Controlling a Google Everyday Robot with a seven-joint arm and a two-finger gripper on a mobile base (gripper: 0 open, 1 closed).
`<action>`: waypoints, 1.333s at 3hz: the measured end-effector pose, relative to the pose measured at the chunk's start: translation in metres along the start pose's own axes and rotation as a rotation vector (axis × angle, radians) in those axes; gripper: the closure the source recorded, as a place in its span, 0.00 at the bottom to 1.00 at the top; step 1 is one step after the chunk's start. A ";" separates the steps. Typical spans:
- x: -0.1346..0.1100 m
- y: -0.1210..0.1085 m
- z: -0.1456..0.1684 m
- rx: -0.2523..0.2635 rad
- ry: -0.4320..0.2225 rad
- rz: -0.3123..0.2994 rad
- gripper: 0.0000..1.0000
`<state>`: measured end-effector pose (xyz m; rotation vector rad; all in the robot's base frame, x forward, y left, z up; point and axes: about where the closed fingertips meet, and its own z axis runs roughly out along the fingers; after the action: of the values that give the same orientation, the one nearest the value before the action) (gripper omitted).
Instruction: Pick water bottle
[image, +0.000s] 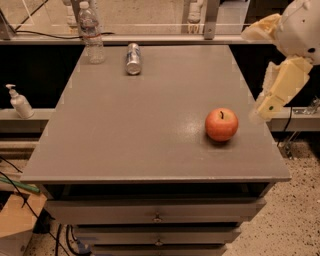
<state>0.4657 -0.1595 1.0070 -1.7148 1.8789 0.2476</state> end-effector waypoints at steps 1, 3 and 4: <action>-0.011 -0.006 0.016 0.025 -0.049 0.016 0.00; -0.076 -0.048 0.076 0.104 -0.311 -0.006 0.00; -0.107 -0.082 0.117 0.109 -0.417 -0.017 0.00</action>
Offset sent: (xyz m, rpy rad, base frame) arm 0.0813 0.1025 -0.0065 0.3723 -0.1831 -0.0105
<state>0.5786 -0.0224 0.9879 -1.4711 1.5423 0.4495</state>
